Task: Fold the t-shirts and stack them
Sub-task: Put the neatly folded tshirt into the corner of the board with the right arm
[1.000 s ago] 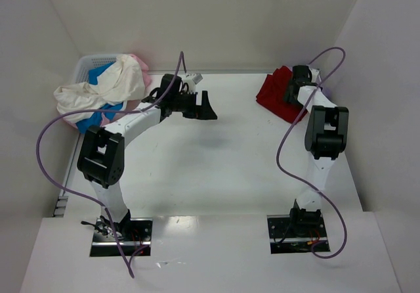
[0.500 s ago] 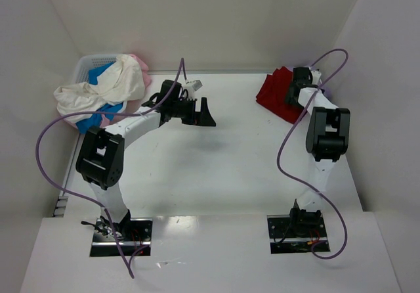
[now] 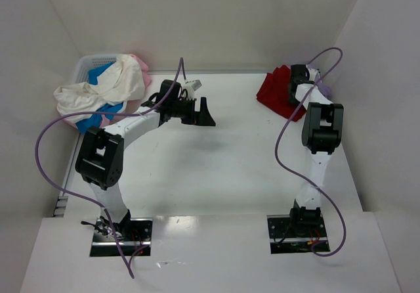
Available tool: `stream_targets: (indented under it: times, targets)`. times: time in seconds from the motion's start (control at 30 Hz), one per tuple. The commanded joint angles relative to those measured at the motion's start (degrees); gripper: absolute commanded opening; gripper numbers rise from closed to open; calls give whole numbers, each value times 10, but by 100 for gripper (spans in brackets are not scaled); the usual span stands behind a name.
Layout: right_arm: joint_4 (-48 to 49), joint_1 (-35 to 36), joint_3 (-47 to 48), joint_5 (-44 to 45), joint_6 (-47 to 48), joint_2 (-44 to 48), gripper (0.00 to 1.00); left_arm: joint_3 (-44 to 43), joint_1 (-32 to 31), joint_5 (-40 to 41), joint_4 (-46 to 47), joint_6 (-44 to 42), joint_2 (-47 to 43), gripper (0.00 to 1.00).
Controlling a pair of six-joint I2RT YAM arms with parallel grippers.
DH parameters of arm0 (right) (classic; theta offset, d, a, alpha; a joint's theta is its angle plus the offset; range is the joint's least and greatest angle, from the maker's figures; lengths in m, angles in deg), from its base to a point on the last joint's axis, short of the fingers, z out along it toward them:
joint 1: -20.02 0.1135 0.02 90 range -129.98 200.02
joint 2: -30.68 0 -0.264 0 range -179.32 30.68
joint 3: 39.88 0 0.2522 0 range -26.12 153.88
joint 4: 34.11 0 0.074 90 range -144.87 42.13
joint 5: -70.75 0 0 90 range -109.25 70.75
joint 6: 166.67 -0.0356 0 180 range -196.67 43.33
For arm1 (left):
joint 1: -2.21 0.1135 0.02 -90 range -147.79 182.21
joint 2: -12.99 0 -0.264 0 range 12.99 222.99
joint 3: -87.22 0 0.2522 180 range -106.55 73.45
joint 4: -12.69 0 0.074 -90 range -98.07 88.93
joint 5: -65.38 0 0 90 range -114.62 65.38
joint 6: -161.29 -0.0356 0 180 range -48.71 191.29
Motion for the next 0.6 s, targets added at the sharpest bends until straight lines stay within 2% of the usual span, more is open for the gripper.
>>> stream_targets:
  times: [0.0,0.1,0.2,0.33,0.57]
  targets:
    - [4,-3,-4,-6,1,-6,38,-9,4,-13,13,-16,-11,100]
    - [10,-3,-34,-24,1,1,29,-9,4,-13,7,-16,-11,100]
    - [10,-3,-63,-61,1,8,25,-9,4,-13,7,-16,-16,100]
    - [10,-3,-98,-103,1,25,24,-9,4,-13,7,-16,-16,100]
    - [4,30,-133,-109,-12,35,23,2,4,-13,13,-16,-27,100]
